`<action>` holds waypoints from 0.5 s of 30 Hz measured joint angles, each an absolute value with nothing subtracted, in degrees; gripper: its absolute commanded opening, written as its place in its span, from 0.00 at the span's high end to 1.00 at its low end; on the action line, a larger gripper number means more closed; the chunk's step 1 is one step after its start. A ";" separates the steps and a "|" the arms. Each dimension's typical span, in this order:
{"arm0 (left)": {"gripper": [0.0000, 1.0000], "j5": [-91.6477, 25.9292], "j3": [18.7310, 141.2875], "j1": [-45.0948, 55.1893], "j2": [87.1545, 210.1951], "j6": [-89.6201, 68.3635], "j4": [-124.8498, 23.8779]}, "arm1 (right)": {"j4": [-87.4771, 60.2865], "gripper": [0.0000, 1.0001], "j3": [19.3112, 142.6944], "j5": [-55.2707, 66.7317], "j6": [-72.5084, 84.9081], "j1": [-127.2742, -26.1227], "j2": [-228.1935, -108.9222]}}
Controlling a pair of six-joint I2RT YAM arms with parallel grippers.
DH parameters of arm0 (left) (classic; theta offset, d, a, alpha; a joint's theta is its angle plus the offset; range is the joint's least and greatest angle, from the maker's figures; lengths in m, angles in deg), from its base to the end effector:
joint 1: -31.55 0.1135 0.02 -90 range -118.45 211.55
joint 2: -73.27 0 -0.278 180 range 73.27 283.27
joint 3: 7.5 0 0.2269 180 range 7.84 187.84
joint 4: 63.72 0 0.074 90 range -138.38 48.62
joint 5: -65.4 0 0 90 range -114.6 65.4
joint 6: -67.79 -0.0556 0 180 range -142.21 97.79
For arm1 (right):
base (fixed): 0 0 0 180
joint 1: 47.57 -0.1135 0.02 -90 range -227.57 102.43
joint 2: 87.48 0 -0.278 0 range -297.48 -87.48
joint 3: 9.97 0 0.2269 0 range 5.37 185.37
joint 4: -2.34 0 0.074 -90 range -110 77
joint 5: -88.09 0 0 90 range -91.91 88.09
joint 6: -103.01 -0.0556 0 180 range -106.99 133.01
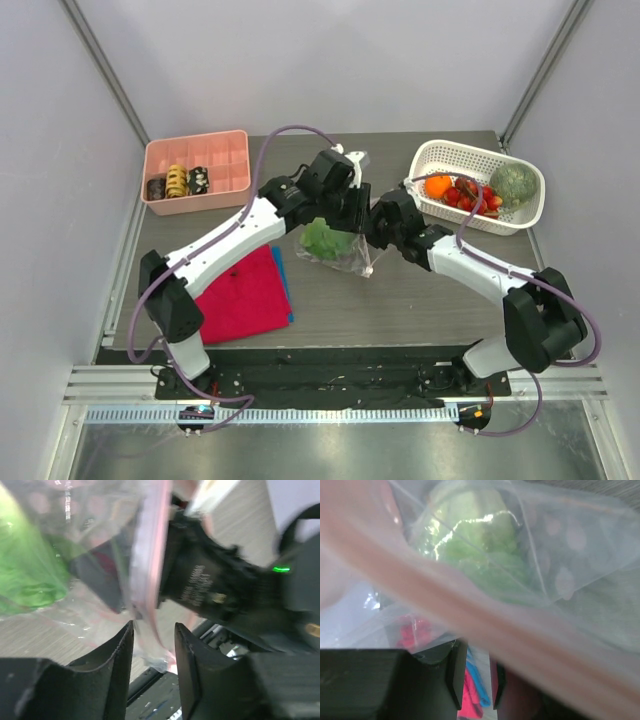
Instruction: Open the zip-top bag and remove the fake food
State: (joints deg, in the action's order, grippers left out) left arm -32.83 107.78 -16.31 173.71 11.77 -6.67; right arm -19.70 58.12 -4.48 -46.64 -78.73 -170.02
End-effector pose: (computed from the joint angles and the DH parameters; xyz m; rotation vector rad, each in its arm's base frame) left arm 0.2526 -0.2910 0.3583 0.3762 2.4397 -0.8501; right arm 0.2647 0.1571 0.2555 0.6001 2.2563 0.8014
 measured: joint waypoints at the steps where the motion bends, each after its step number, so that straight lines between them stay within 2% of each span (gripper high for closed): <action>1: 0.56 -33.31 107.63 -16.20 173.54 11.81 -7.13 | -19.02 0.71 57.38 -4.39 -46.62 -78.73 -170.04; 3: 0.56 -34.38 105.79 -15.68 171.79 11.88 -8.83 | -17.47 0.71 56.20 -4.19 -46.51 -78.55 -170.04; 7: 0.78 -34.44 100.90 -10.32 166.32 12.40 -10.93 | -14.74 0.69 55.21 -3.25 -45.75 -77.90 -170.04; 11: 0.85 -32.41 97.95 -2.47 165.01 12.95 -12.55 | -12.88 0.64 55.15 -1.99 -44.57 -77.33 -170.09; 15: 0.86 -31.34 97.97 2.84 171.64 13.19 -13.42 | -11.68 0.60 55.15 -0.17 -43.82 -76.65 -170.81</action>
